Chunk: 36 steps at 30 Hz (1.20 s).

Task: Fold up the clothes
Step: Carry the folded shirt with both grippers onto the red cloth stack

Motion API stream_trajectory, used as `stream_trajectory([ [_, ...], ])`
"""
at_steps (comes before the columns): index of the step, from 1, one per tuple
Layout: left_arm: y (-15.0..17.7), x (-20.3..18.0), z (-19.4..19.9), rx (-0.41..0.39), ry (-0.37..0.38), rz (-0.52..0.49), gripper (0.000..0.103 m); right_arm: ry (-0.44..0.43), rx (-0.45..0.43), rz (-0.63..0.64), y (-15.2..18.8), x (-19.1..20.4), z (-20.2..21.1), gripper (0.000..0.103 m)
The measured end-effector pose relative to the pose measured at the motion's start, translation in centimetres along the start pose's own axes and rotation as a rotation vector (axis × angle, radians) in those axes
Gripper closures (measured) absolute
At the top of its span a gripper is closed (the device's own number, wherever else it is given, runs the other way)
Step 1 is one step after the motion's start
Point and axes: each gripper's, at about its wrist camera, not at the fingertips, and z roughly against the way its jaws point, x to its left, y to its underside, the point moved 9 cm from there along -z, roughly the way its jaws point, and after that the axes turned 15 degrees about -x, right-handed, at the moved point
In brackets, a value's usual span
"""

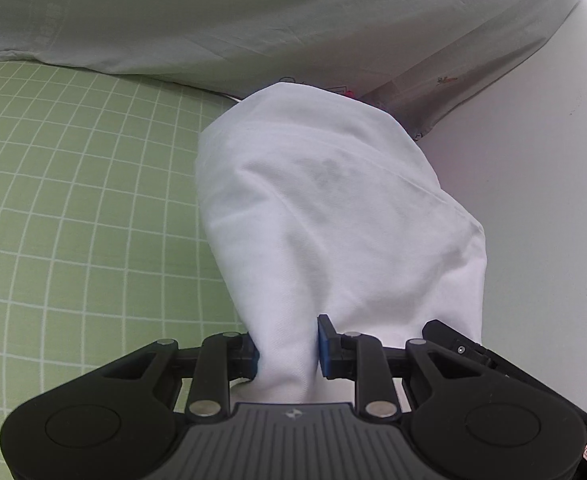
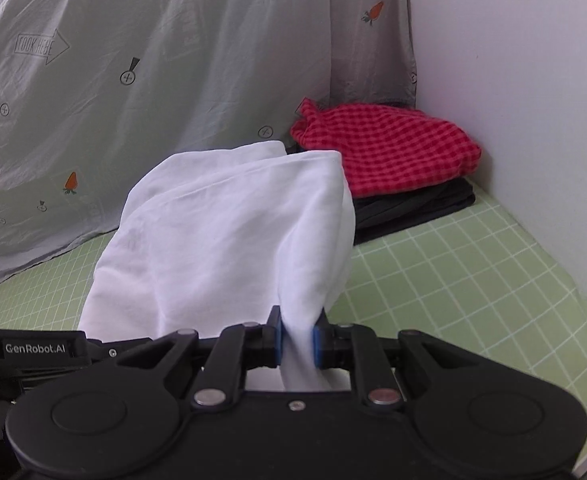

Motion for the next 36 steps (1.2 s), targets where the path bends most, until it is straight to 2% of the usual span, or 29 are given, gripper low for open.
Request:
stream_trajectory([
  [6, -5.3, -8.1, -8.3, -0.082, 0.077, -0.064, 0.076, -0.003, -0.108, 0.038, -8.6, -6.3, -5.0, 0.088],
  [10, -9.3, -11.2, -14.7, -0.119, 0.109, -0.115, 0.076, 0.008, -0.189, 0.081, -14.2, -9.3, -10.2, 0.088],
  [11, -10.2, -11.8, -16.6, -0.124, 0.11, -0.131, 0.074, 0.014, -0.206, 0.097, -15.5, -10.0, -11.7, 0.088],
  [13, -11.7, -12.5, -20.1, -0.13, 0.098, -0.156, 0.065, 0.036, -0.231, 0.138, -17.6, -11.3, -15.1, 0.086],
  [14, -11.8, -12.1, -21.8, -0.12, 0.059, -0.162, 0.058, 0.056, -0.233, 0.159, -18.1, -11.9, -17.0, 0.08],
  [15, -11.7, -11.5, -23.6, -0.105, 0.008, -0.172, 0.055, 0.086, -0.23, 0.185, -18.3, -12.5, -19.0, 0.066],
  [17, -11.0, -10.1, -26.2, -0.073, -0.075, -0.183, 0.052, 0.156, -0.212, 0.254, -17.7, -13.2, -22.2, 0.054],
  [19, -9.9, -8.8, -27.1, -0.06, -0.099, -0.18, 0.049, 0.218, -0.198, 0.314, -17.2, -13.8, -25.1, 0.054],
  [20, -9.3, -8.2, -27.3, -0.052, -0.104, -0.18, 0.043, 0.219, -0.203, 0.312, -16.6, -13.6, -25.4, 0.053],
  [21, -8.7, -7.7, -27.6, -0.044, -0.107, -0.184, 0.038, 0.199, -0.202, 0.294, -15.5, -13.5, -25.6, 0.047],
  [22, -8.2, -7.2, -27.8, -0.036, -0.11, -0.188, 0.037, 0.18, -0.2, 0.276, -14.5, -13.3, -25.8, 0.042],
  [23, -7.6, -6.7, -28.0, -0.028, -0.113, -0.192, 0.034, 0.167, -0.186, 0.259, -13.3, -13.2, -26.1, 0.042],
  [26, -6.8, -6.0, -27.6, -0.016, -0.096, -0.213, 0.024, 0.193, -0.055, 0.224, -8.2, -14.2, -27.0, 0.043],
  [28, -6.5, -5.7, -26.8, -0.011, -0.089, -0.233, 0.023, 0.221, -0.055, 0.157, -6.2, -15.1, -25.5, 0.04],
  [30, -6.2, -5.5, -25.6, -0.001, -0.069, -0.271, 0.023, 0.216, -0.026, 0.077, -5.0, -15.7, -23.5, 0.027],
  [32, -5.9, -5.4, -23.5, -0.012, -0.062, -0.297, 0.023, 0.2, 0.012, 0.017, -3.9, -15.9, -21.6, 0.025],
  [34, -5.6, -5.3, -21.0, -0.03, -0.06, -0.316, 0.02, 0.19, 0.03, 0.01, -3.1, -15.9, -19.5, 0.025],
  [36, -5.4, -5.3, -18.2, -0.055, -0.06, -0.337, 0.012, 0.186, 0.028, 0.007, -2.9, -15.5, -17.2, 0.024],
])
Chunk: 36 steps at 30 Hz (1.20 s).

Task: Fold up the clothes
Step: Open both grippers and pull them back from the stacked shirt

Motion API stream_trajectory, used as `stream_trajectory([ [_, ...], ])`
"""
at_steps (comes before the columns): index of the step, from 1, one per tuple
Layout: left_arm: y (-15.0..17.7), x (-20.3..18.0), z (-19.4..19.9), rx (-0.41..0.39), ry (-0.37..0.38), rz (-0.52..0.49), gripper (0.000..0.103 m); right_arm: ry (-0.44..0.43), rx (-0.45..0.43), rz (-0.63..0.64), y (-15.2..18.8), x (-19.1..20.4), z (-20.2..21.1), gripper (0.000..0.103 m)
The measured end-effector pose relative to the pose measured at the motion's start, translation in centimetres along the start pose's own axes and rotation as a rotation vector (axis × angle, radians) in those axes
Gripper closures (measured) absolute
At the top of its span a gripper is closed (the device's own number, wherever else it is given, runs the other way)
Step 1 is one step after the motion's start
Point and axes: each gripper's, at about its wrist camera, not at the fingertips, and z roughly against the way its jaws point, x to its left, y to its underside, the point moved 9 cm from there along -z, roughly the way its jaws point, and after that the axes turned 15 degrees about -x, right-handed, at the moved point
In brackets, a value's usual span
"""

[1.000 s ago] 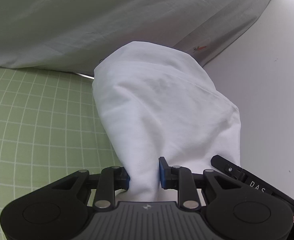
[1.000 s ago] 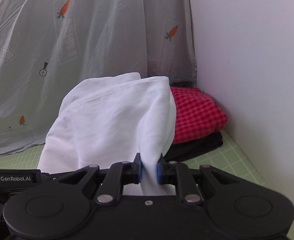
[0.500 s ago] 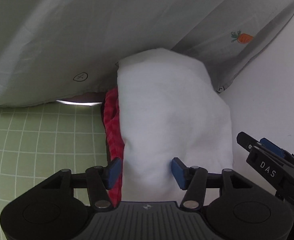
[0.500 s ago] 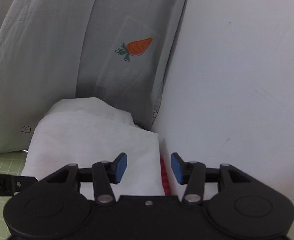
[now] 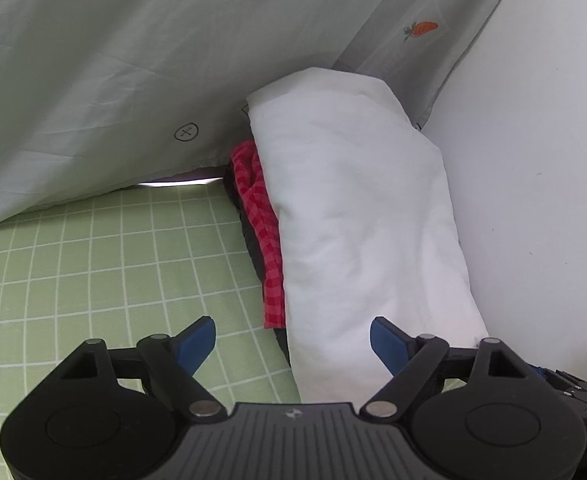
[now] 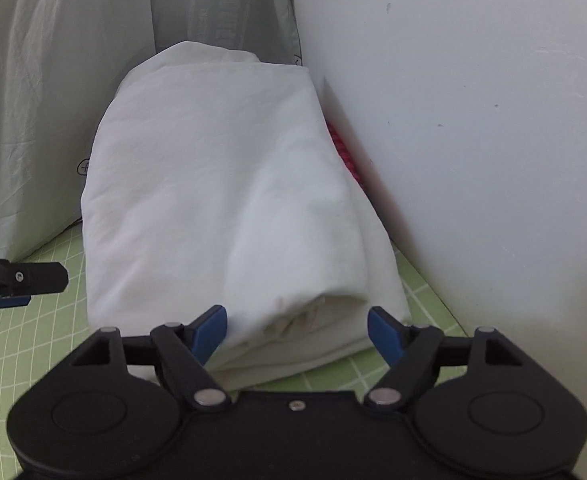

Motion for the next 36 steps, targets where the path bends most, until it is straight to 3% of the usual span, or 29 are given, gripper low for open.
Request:
stream_trajectory([
  [6, 0.0, -0.8, 10.3, -0.117, -0.055, -0.09, 0.003, -0.008, -0.073, -0.019, -0.9, 1.0, 8.6, 0.015],
  [8, 0.4, -0.9, 13.0, -0.133, -0.063, -0.098, 0.0, -0.031, -0.104, -0.011, -1.3, 1.9, 11.1, 0.013],
  [10, 1.1, -1.1, 15.1, -0.137, -0.048, -0.091, 0.0, -0.035, -0.126, 0.013, -1.3, 2.7, 13.7, 0.003],
  [15, 2.9, -1.3, 19.4, -0.152, -0.022, -0.083, 0.0, -0.017, -0.173, 0.062, -0.3, 3.9, 19.5, 0.0],
  [24, 6.0, -2.5, 24.9, -0.161, 0.009, -0.121, 0.0, -0.001, -0.18, 0.048, 2.8, 3.7, 25.9, 0.0],
  [36, 7.3, -3.3, 27.4, -0.18, 0.004, -0.142, 0.0, 0.007, -0.19, 0.049, 4.2, 3.0, 28.9, 0.0],
])
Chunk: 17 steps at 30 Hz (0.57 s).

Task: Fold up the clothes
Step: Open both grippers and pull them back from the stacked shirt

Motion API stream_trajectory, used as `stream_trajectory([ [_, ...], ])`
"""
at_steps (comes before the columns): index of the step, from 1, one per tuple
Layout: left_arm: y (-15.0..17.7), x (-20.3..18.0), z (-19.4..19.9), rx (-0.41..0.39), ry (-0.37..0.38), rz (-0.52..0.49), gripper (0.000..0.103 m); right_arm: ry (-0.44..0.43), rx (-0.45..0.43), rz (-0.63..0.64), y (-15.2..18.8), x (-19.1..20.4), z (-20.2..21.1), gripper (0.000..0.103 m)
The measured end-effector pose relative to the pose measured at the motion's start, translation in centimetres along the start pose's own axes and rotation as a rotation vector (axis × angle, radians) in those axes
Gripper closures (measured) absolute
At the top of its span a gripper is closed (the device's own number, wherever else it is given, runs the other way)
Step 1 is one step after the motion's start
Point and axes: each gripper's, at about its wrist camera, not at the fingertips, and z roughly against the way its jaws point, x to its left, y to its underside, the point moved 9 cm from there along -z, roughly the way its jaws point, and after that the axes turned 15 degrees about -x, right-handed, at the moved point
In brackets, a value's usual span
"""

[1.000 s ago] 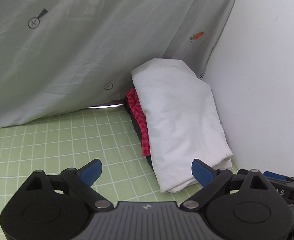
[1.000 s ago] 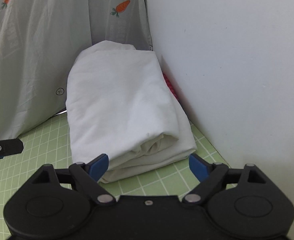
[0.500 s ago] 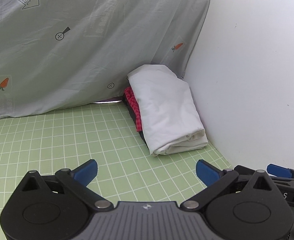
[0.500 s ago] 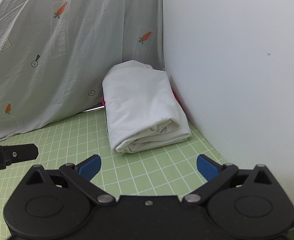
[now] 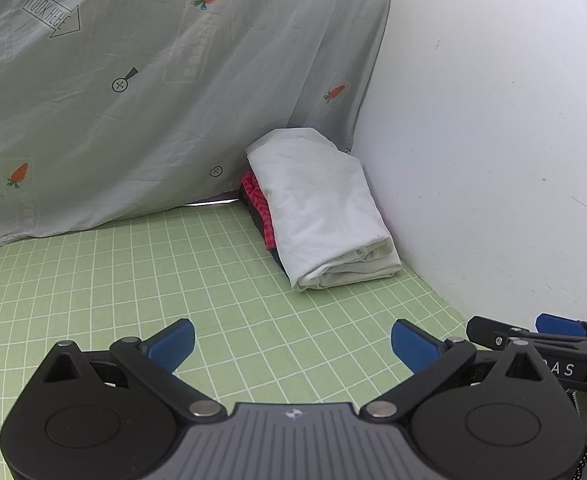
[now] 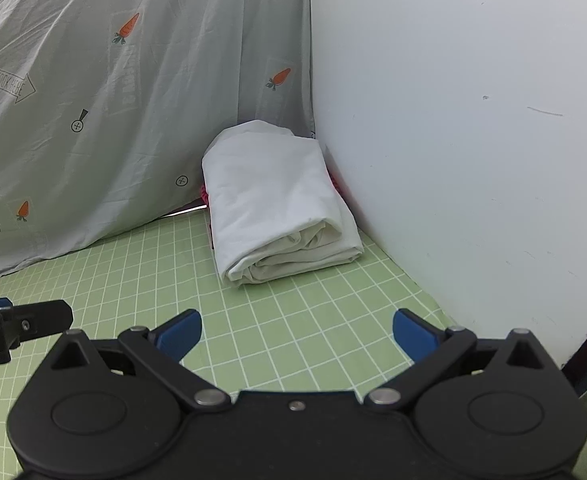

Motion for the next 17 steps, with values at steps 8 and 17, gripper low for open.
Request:
stream_trajectory([
  [8, -0.5, -0.9, -0.1, -0.014, 0.014, -0.021, 0.0, 0.003, -0.015, -0.004, -0.2, -0.4, 0.2, 0.0],
  [17, -0.5, -1.3, -0.2, -0.007, 0.023, -0.035, 0.0, 0.018, -0.016, -0.022, -0.3, -1.0, 0.3, 0.0],
])
